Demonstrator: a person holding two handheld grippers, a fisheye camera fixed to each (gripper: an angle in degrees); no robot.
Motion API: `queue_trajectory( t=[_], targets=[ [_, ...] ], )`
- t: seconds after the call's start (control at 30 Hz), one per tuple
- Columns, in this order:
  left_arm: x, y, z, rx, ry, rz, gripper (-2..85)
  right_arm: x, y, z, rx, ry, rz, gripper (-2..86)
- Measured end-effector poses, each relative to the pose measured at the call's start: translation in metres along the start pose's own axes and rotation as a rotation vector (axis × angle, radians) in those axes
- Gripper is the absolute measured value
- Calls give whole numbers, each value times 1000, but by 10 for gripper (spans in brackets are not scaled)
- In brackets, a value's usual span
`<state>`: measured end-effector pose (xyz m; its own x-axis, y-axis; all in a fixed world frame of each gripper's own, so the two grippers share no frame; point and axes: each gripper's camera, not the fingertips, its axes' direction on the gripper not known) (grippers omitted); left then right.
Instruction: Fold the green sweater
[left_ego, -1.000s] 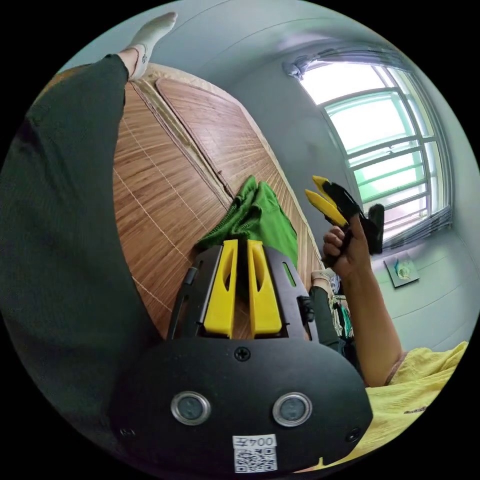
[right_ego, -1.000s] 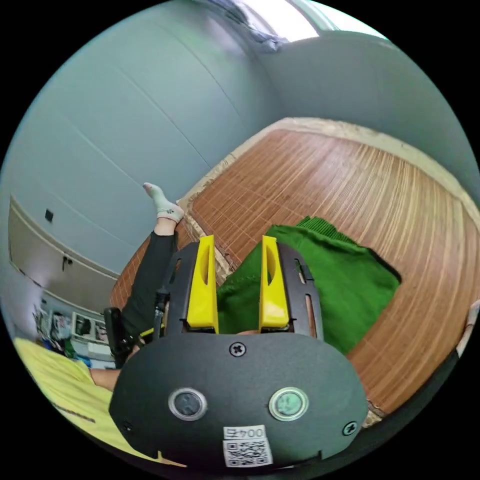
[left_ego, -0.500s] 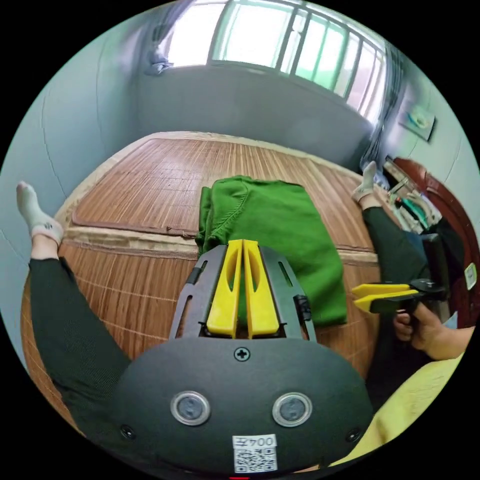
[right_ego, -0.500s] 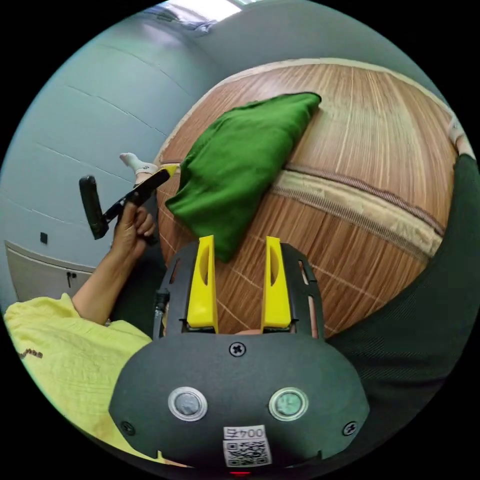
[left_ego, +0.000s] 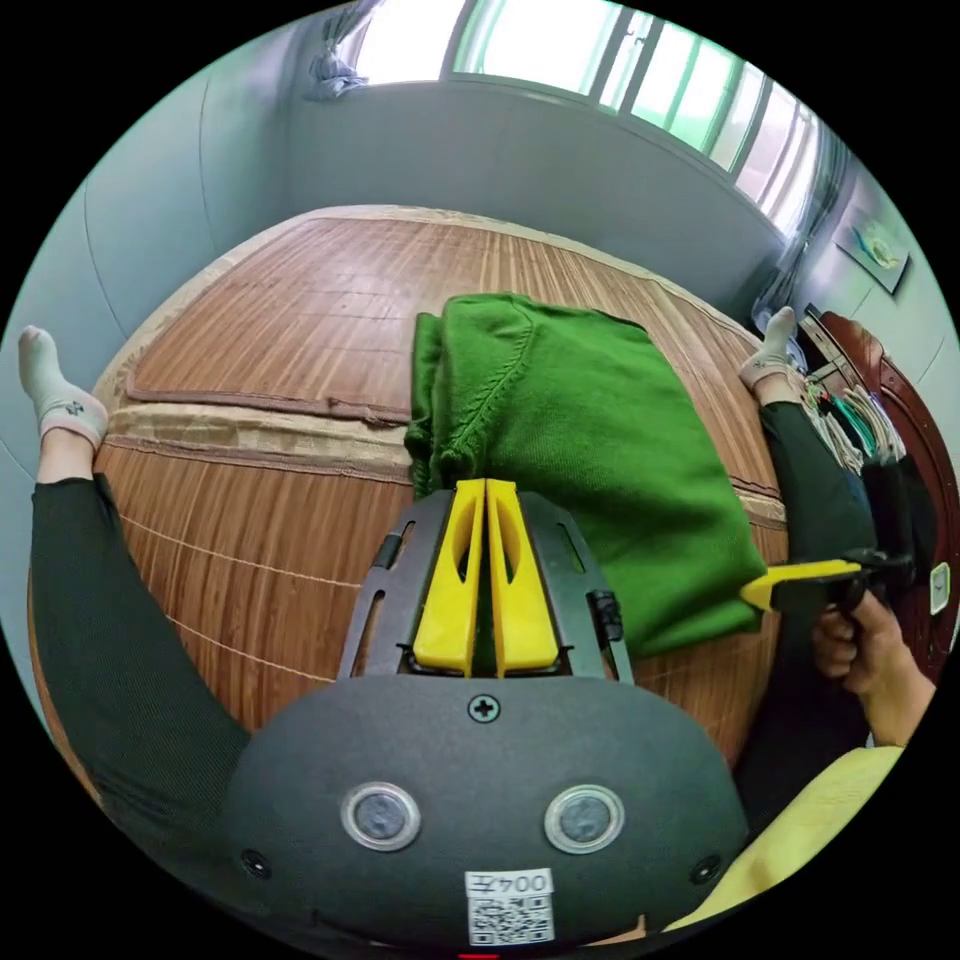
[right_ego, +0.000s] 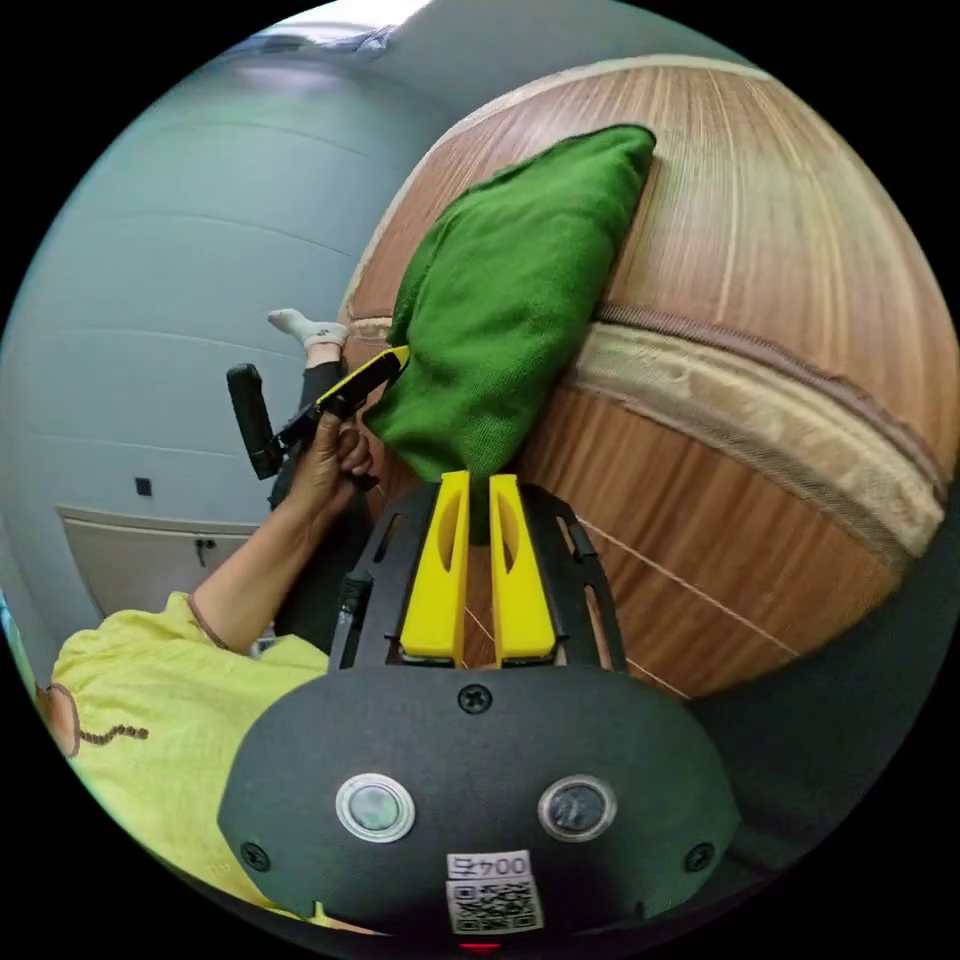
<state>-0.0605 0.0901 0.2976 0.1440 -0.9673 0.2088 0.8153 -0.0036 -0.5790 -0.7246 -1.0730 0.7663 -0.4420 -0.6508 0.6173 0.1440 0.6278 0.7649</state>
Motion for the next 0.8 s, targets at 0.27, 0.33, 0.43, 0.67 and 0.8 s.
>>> queue_trajectory(
  t=[0.27,0.33,0.43,0.67,0.8],
  targets=[
    [24,25,-9,-5,139,-44,3,-15,13,-60,-28,490,-39,42],
    [9,27,-26,31,155,-94,4,-29,22,-62,60,547,-85,40],
    [-15,33,-52,40,122,-133,7,-51,36,-51,186,477,-225,43],
    [-28,50,-64,-32,180,-139,30,-64,22,32,163,546,-328,0],
    [-27,55,-59,-73,214,-147,52,-63,17,62,67,625,-326,-5]
  ],
)
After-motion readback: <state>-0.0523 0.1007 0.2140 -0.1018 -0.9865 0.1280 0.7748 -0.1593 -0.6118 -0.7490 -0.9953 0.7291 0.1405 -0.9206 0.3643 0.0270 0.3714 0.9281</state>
